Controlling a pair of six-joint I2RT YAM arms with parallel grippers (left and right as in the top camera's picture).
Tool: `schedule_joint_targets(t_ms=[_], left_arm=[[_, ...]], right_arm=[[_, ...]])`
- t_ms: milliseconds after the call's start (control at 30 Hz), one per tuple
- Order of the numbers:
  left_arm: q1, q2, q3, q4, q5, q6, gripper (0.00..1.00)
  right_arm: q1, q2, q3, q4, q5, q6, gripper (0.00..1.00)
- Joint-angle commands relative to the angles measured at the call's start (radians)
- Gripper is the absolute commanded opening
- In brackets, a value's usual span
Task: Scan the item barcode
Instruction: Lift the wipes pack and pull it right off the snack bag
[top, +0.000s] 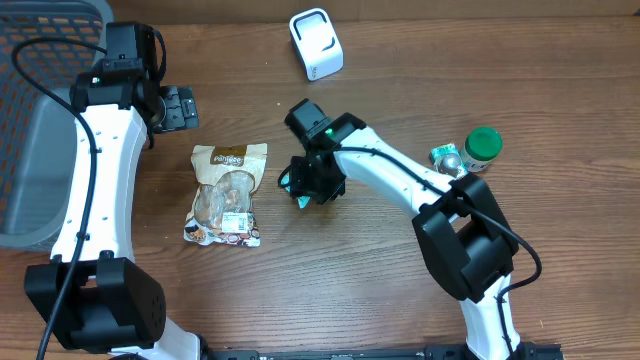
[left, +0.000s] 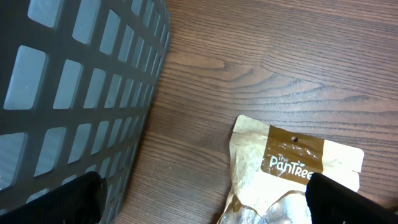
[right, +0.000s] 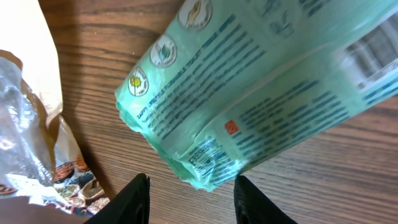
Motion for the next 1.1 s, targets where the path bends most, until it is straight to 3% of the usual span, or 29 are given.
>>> schedule_joint_targets(t_ms=[0, 200, 433, 567, 733, 1067], left_arm=[[0.009, -0.012, 0.021, 0.002, 0.001, 0.015, 1.00], [0.009, -0.012, 0.021, 0.002, 0.001, 0.015, 0.99], [0.009, -0.012, 0.021, 0.002, 0.001, 0.015, 1.00], [0.009, -0.012, 0.021, 0.002, 0.001, 0.015, 0.99], [0.009, -0.012, 0.021, 0.002, 0.001, 0.015, 1.00], [0.009, -0.012, 0.021, 0.002, 0.001, 0.015, 1.00]], right_arm=[[0.024, 0.006, 0.013, 0.011, 0.108, 0.049, 0.41], [0.034, 0.006, 0.002, 0.047, 0.121, 0.050, 0.40], [0.026, 0.000, 0.065, 0.026, 0.032, 0.049, 0.33], [0.013, -0.007, 0.132, 0.020, 0.038, 0.041, 0.24], [0.012, 0.004, 0.130, 0.108, 0.200, 0.042, 0.04], [0.015, 0.077, 0.083, 0.314, 0.230, 0.042, 0.04]])
